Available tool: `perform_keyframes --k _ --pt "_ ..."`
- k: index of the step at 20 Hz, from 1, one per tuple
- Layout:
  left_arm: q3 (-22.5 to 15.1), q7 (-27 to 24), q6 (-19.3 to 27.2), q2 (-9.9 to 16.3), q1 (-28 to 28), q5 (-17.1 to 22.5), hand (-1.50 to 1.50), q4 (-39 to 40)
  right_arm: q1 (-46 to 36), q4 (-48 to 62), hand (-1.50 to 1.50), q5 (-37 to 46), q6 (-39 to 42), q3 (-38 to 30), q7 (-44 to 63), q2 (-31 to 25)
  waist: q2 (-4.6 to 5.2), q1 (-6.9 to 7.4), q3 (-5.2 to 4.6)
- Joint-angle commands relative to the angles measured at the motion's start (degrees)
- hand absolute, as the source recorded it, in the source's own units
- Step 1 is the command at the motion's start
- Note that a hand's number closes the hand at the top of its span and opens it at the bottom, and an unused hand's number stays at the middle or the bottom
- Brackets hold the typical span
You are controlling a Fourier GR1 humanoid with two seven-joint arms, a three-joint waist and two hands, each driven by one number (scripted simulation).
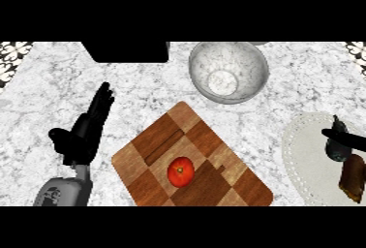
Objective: Pick the eggplant from the placemat and place it in the bowl
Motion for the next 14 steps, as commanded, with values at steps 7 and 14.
perform_keyframes --k 7,14 --pt "-0.32 1.50 0.43 -2.27 -2.74 -1.18 0.00 0.67 -1.83 13.13 -1.50 5.67 0.03 2.31 -4.07 -1.45 0.06 0.13 0.01" --pt "3.76 -4.02 -2.33 -0.23 -3.83 0.10 0.00 6.72 -5.75 19.29 -1.50 5.59 1.12 2.88 -5.85 -0.69 0.14 0.08 0.00"
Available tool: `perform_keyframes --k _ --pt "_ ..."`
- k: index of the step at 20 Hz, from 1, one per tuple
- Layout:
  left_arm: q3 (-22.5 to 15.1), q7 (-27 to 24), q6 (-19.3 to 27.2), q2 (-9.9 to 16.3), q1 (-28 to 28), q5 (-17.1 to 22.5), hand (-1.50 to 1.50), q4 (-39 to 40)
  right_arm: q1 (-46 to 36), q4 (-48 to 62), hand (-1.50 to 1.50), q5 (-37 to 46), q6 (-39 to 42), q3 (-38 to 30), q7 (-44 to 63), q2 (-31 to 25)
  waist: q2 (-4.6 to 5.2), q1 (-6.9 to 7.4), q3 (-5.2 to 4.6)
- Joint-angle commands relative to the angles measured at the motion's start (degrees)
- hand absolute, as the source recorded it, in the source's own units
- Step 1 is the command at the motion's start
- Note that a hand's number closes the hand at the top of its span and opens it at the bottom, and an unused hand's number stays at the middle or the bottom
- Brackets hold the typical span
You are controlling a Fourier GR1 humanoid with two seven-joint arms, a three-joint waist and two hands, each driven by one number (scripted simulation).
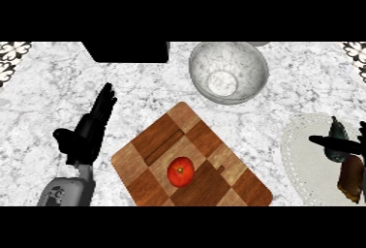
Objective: Pick the eggplant from the placemat and place it in the bowl
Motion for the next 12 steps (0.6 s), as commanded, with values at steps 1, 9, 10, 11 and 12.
perform_keyframes --k 1,9,10,11,12 --pt "1.56 -0.86 -1.62 0.61 0.99 1.43 0.00 0.12 -3.19 5.04 -1.50 -0.94 0.76 -0.32 -1.19 0.51 0.33 0.11 0.58" --pt "-1.84 4.18 1.92 -1.74 0.41 -2.01 0.00 -4.72 -0.06 5.39 1.50 2.40 6.60 4.97 -11.81 -0.07 0.25 0.27 0.62" --pt "1.87 3.04 -1.14 0.83 -1.02 1.17 0.00 -1.24 -1.30 4.30 1.50 1.72 8.57 5.01 -9.80 -1.13 0.31 0.10 0.58" --pt "0.62 -3.05 -0.95 -0.29 1.04 -0.40 0.00 2.34 -1.70 8.32 1.50 0.46 7.90 3.21 -13.92 -0.44 0.42 0.13 0.60" --pt "-1.12 -1.78 0.22 -1.61 -0.13 -1.83 0.00 1.66 -3.58 7.35 1.50 1.75 4.59 4.19 -11.27 2.02 0.39 0.16 0.59"
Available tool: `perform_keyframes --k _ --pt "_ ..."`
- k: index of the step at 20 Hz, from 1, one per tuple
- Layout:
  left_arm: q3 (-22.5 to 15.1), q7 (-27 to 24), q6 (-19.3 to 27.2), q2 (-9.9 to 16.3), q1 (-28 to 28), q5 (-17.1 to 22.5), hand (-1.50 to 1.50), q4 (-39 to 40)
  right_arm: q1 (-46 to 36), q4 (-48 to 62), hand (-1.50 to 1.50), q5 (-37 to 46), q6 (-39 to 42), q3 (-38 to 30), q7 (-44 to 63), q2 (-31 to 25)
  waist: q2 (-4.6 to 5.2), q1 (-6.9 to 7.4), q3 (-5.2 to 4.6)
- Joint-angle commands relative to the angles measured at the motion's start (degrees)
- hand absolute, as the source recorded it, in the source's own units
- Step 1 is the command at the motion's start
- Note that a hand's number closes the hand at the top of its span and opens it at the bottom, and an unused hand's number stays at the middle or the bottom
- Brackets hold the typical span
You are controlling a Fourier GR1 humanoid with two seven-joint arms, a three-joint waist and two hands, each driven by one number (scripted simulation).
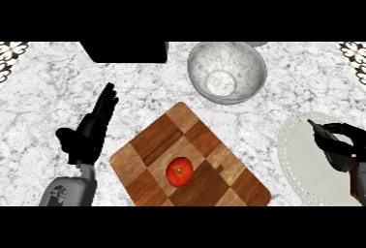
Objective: Pick the eggplant from the placemat and place it in the bowl
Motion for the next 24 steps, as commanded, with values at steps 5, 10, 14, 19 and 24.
perform_keyframes --k 5,10,14,19,24 --pt "-0.41 0.31 -1.66 0.48 -0.45 0.54 0.00 -0.29 -3.58 -8.20 1.50 -2.78 17.41 14.36 -13.99 6.48 0.01 3.53 1.29" --pt "-2.49 1.25 -2.17 -1.30 -1.11 0.67 0.00 0.16 -9.68 -18.10 1.50 -3.18 33.80 31.20 -26.44 10.29 -0.69 6.48 1.25" --pt "0.44 1.44 0.31 -0.07 -1.37 -0.10 0.00 0.22 -5.83 -28.21 1.50 -8.29 41.32 35.57 -37.47 10.34 -0.45 0.60 1.25" --pt "1.07 0.80 -0.81 1.44 2.49 0.79 0.00 -3.61 0.46 -45.62 1.50 -9.98 40.28 31.33 -43.75 5.22 -0.31 -0.81 1.16" --pt "-1.06 1.99 0.71 -0.73 3.50 -0.60 0.00 -4.94 0.14 -60.46 1.50 -17.67 41.30 23.34 -33.72 1.70 -0.05 -0.50 1.09"
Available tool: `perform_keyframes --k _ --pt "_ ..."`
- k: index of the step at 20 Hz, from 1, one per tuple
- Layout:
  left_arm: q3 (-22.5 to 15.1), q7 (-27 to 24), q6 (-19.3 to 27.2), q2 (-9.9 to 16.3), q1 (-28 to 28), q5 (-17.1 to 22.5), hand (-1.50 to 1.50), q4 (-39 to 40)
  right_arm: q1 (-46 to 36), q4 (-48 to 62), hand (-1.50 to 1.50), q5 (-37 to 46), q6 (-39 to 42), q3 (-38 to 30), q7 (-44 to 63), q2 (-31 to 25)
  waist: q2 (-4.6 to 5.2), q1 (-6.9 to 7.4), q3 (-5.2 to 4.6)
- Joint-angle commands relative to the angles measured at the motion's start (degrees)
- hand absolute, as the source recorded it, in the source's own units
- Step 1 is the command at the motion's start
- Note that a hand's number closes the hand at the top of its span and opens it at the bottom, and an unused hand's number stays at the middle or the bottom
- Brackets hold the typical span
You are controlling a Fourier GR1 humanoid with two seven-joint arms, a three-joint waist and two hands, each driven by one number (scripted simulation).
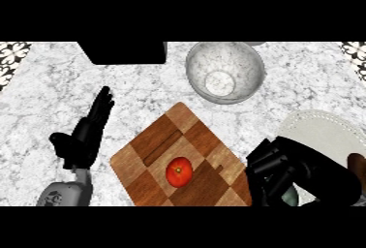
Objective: Pick the eggplant from the placemat and place it in the bowl
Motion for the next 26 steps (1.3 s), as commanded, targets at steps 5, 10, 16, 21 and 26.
perform_keyframes --k 5,10,16,21,26 --pt "0.58 -2.15 -0.97 0.20 -0.03 0.07 0.00 1.58 -4.59 -13.19 1.50 -8.02 -2.28 -9.59 15.59 -2.23 0.50 0.65 -0.05" --pt "2.15 -2.88 -0.79 -0.01 -3.61 0.54 0.00 4.93 -17.87 -12.12 1.50 -10.39 -9.54 -7.46 31.23 0.21 0.57 0.93 -0.08" --pt "-1.29 1.29 0.71 -2.11 -1.51 -1.42 0.00 0.39 -31.53 -0.65 1.50 -4.37 -12.14 -6.85 35.14 2.03 0.58 1.46 -0.06" --pt "0.43 -1.52 -1.16 0.11 0.10 -0.80 0.00 0.33 -31.91 6.52 1.50 1.25 -8.58 -8.47 29.00 -0.19 0.69 1.37 -0.03" --pt "-1.62 3.25 0.70 -1.82 -2.04 -1.97 0.00 -2.72 -36.95 16.83 1.50 15.55 -11.00 -6.15 20.19 -2.96 0.91 2.34 0.00"
